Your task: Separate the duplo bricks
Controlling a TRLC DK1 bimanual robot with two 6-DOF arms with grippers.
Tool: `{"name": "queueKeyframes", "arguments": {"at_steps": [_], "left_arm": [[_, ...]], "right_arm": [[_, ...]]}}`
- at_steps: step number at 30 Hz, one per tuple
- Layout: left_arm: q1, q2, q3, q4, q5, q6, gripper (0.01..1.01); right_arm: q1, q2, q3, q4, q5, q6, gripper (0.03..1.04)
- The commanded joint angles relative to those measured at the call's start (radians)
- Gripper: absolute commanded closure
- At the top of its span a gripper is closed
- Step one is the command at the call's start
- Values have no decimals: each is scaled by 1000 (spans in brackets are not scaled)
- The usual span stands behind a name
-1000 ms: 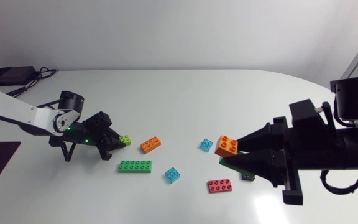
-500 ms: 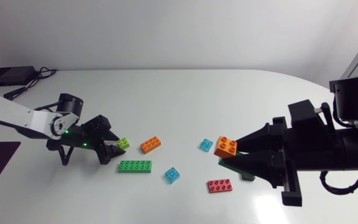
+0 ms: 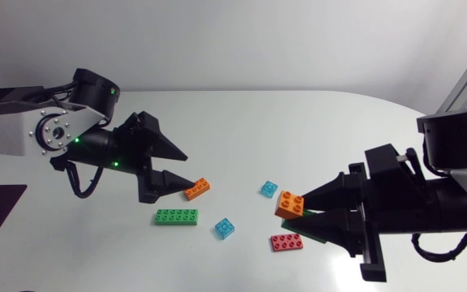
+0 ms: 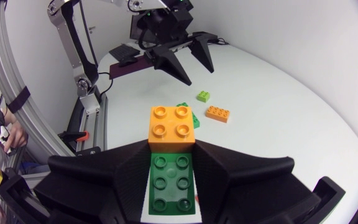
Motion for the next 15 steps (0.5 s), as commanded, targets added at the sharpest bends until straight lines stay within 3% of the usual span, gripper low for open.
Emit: {"name": "queueKeyframes", "arguments": {"at_steps": [1, 10, 15], "left_arm": [[-56, -19, 64, -72, 49, -18, 128], [-193, 12, 184, -294, 183, 53, 162], [-262, 15, 193, -323, 186, 65, 162]], "right_arm": [[15, 19, -27, 20, 3, -18, 767], [117, 45, -27, 52, 104, -20, 767], [127, 65, -30, 78, 112, -23, 767]]}}
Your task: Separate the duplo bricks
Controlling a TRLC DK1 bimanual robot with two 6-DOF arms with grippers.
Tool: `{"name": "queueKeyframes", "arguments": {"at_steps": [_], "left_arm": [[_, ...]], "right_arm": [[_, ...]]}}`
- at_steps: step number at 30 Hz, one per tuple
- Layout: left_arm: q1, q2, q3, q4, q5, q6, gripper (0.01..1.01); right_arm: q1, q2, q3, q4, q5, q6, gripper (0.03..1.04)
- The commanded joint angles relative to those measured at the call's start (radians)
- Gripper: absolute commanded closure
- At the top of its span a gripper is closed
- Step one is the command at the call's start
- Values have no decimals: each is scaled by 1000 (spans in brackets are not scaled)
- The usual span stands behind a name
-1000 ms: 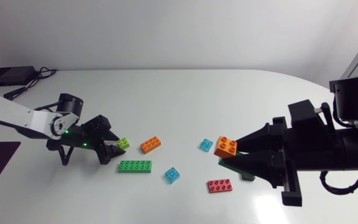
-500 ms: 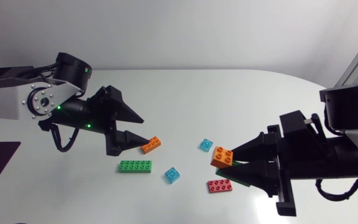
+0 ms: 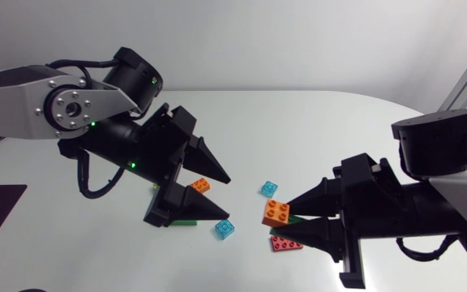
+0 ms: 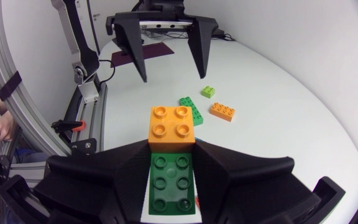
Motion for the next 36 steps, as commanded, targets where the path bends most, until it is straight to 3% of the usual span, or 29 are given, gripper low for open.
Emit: {"name": "queueKeyframes", "arguments": {"at_steps": [1, 28, 33, 36], "left_arm": [[-31, 21, 31, -19, 18, 33, 162], [-174, 132, 119, -28, 23, -9, 193], [-177, 135, 122, -25, 21, -9, 225], [-177, 143, 119, -25, 21, -7, 359]], "right_arm": [[10, 19, -23, 21, 6, -12, 767], [56, 53, -14, 62, 1, -1, 767], [82, 38, -20, 59, 9, 12, 767], [85, 30, -25, 59, 12, 15, 767]]}}
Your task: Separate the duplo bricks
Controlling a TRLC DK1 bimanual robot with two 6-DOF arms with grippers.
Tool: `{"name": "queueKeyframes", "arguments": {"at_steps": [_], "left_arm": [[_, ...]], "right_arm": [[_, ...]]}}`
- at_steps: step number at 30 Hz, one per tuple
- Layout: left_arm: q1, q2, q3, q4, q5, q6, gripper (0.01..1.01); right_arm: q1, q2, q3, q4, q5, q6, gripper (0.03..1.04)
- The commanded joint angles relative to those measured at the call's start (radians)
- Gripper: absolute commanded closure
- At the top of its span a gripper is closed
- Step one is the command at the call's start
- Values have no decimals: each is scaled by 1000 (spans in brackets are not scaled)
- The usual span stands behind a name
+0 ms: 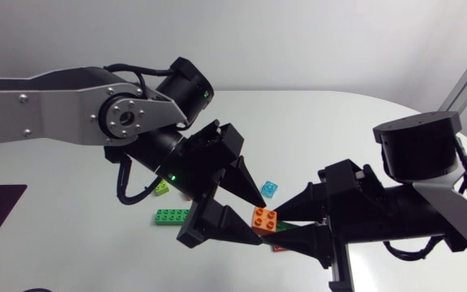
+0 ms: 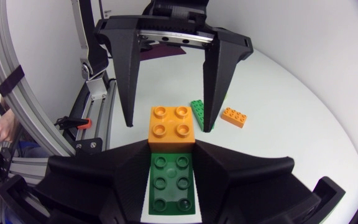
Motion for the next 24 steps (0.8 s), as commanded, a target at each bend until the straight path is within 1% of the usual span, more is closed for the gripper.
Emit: {"name": "queueKeyframes", "arguments": {"at_steps": [1, 3, 5, 7, 15, 16, 18, 20, 21, 22, 24], "left_arm": [[-6, 29, 26, -8, 15, -2, 420], [-8, 29, 18, -3, 13, 0, 505], [-8, 29, 14, 3, 13, -2, 633], [-8, 29, 14, 6, 12, -5, 723], [-12, 28, -6, 26, 1, -7, 756], [-12, 26, -6, 27, 1, -7, 756], [-6, 26, -6, 29, 0, -5, 756], [1, 22, -5, 29, 0, -4, 756], [5, 18, -5, 29, 0, -4, 756], [8, 12, -5, 29, 0, -4, 756], [12, -1, -5, 29, 0, -4, 756]], "right_arm": [[8, -12, -26, 10, 9, 15, 767], [11, -16, -29, 10, 12, 15, 767], [14, -16, -31, 10, 13, 17, 767], [17, -16, -31, 12, 15, 18, 767], [18, -17, -32, 16, 15, 28, 759], [18, -19, -32, 15, 15, 28, 733], [17, -25, -32, 9, 15, 28, 500], [17, -31, -32, -1, 15, 28, 244], [15, -34, -32, -7, 15, 28, 149], [12, -39, -32, -11, 15, 26, 113], [3, -49, -35, -24, 15, 22, 93]]}}
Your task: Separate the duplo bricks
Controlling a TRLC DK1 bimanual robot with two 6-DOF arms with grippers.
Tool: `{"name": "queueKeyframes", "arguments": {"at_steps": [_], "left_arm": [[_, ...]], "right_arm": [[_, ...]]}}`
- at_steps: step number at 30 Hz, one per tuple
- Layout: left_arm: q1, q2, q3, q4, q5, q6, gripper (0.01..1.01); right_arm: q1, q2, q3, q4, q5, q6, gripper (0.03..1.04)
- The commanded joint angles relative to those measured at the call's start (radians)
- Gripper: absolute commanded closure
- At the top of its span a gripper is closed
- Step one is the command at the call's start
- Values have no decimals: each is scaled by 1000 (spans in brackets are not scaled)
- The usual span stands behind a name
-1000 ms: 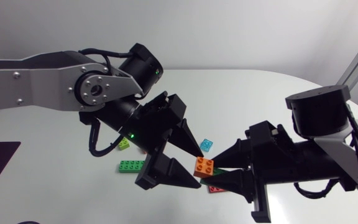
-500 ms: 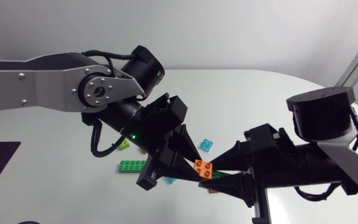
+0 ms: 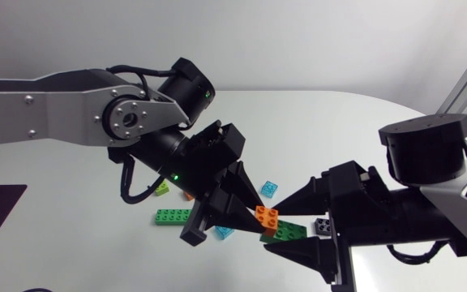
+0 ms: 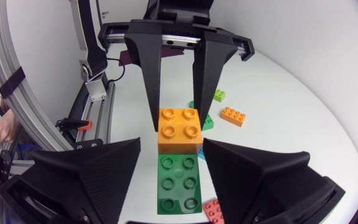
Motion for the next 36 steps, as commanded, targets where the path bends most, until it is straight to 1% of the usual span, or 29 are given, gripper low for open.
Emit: {"name": "queueKeyframes", "arguments": {"at_steps": [1, 5, 11, 15, 19, 20, 23, 26, 27, 32, 36], "left_arm": [[13, -14, -4, 2, 9, -4, 756], [24, -29, -7, 1, 9, -2, 756], [27, -54, -20, -1, 9, 0, 756], [27, -67, -33, -1, 9, 3, 756], [27, -84, -43, -1, 9, 1, 756], [27, -87, -46, -1, 9, 1, 756], [27, -93, -55, -1, 9, 4, 756], [27, -95, -59, -1, 9, 4, 756], [27, -95, -61, -1, 9, 4, 756], [24, -92, -53, -1, 10, -13, 754], [27, -89, -32, -5, 40, -46, 754]], "right_arm": [[-9, -16, -25, -21, -4, -9, 92], [-30, -19, -32, -44, -5, -34, 93], [-53, 1, -43, -44, -15, -50, 107], [-53, 15, -40, -37, -15, -50, 189], [-53, 25, -40, -31, -15, -50, 320], [-53, 25, -40, -29, -16, -50, 361], [-53, 24, -38, -28, -15, -49, 528], [-53, 19, -40, -24, -15, -49, 725], [-53, 16, -42, -20, -13, -49, 761], [-41, 2, -54, -17, 16, -52, 769], [31, -25, -74, -5, 134, -50, 774]]}}
